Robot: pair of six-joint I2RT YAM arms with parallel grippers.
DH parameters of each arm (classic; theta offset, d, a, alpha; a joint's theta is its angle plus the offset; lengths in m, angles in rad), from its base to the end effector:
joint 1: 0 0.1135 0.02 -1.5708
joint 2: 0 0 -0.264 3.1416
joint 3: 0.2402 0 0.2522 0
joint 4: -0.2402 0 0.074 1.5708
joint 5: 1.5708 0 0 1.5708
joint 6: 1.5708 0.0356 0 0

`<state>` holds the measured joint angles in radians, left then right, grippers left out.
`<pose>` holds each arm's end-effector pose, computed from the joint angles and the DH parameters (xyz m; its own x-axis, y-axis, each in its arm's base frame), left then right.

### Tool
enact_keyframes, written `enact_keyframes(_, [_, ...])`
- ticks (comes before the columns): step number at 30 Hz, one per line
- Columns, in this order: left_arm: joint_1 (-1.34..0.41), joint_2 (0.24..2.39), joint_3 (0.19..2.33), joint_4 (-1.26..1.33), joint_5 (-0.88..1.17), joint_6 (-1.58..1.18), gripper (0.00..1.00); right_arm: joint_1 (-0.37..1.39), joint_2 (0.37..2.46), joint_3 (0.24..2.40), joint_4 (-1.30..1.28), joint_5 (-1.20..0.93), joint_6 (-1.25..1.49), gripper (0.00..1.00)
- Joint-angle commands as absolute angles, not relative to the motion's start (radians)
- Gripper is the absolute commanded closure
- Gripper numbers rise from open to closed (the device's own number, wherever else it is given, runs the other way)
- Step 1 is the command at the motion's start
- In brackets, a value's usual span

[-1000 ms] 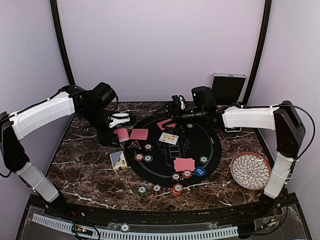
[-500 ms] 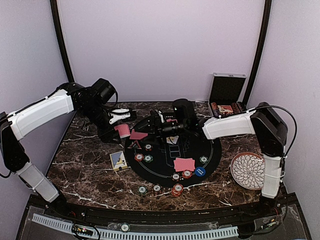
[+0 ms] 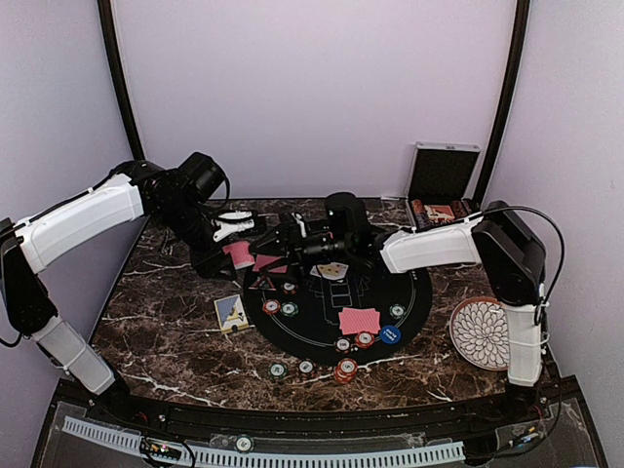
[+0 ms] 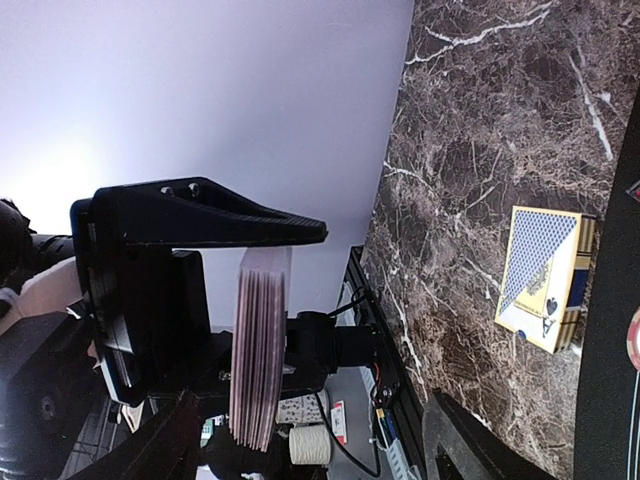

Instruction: Distribute texas hold em gaming equipment

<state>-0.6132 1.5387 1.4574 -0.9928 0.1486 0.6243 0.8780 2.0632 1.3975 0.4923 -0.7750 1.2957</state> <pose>0.2526 -0.1842 0.3213 -0.2169 0.8595 -0.4627 0.9289 0.3275 0.1729 0.2826 0.3794 0.2249 -0.9826 -0.1073 -0.1514 -0.1628 0.1077 0.9808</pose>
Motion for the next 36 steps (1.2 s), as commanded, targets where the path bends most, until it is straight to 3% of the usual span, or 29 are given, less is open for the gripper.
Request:
enact_keyframes(1, [-0.609, 1.528, 1.493, -1.008, 0.174, 0.623, 1.0, 0.9, 2.099, 1.456, 0.54, -0.795, 1.309, 0.22])
enact_keyframes(36, [-0.608, 1.546, 1.475, -1.002, 0.187, 0.622, 1.0, 0.941, 2.328, 1.722, 0.545, -0.808, 1.396, 0.22])
